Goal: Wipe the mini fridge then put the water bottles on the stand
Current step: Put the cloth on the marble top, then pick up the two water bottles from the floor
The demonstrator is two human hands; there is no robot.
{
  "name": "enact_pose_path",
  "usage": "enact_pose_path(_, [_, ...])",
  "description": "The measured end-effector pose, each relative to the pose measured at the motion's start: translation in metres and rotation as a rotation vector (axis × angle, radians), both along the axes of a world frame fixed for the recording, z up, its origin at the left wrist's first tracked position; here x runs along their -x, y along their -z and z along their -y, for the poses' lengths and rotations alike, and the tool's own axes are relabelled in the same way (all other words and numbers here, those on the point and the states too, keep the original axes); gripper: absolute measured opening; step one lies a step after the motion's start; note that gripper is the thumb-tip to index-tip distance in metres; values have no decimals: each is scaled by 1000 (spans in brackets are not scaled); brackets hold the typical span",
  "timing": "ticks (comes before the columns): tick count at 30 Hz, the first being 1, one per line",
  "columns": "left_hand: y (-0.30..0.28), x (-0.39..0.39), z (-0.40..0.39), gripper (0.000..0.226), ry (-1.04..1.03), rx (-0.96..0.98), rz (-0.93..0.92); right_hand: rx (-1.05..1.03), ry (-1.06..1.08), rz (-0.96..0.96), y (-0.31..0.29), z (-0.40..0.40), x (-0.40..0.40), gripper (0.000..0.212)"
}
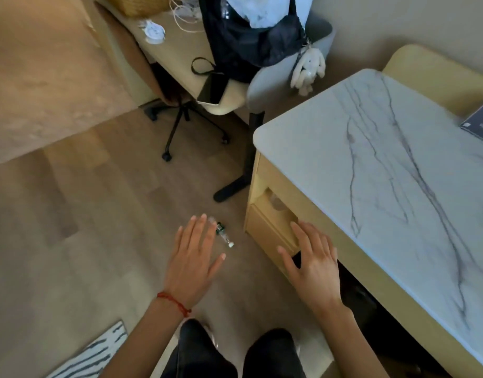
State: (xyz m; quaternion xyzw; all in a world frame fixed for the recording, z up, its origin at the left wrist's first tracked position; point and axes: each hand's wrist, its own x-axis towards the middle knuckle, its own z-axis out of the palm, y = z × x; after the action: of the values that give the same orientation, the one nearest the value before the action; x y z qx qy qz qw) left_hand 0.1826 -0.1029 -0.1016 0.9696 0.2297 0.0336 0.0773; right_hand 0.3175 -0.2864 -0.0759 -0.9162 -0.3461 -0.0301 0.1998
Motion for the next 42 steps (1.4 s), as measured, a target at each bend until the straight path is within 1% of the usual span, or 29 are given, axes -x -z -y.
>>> enact_pose_path(5, [3,35,-69,63,-53,-8,-29,71,-27,-14,7,-66,23,48])
enact_pose_path(10, [11,37,-120,63,-72,3,-56,134,-52,-65,16,-116,25,51])
enact_pose_path(14, [18,16,-157,63,-54,10,-61,197,-59,-99,26,-152,7,63])
enact_pose_path(19, [27,-30,-210,62,13,-1,-106,256,-26,-138,41,-198,-29,61])
enact_pose_path(22, [29,-60,-236,62,91,-11,-128,270,-8,-154,45,-220,-50,62])
enact_pose_path(25, [28,-92,-260,56,157,-19,-106,290,52,-148,44,-238,-74,58])
enact_pose_path(29, [25,-129,-282,61,270,11,-106,257,164,-186,42,-248,-94,56])
enact_pose_path(31, [27,-151,-291,60,363,10,-111,234,236,-203,42,-249,-99,55])
enact_pose_path(36, [36,-210,-307,60,681,27,-115,207,466,-223,49,-250,-95,51])
enact_pose_path(42, [47,-268,-327,58,1117,64,-55,172,840,-235,59,-280,-66,53])
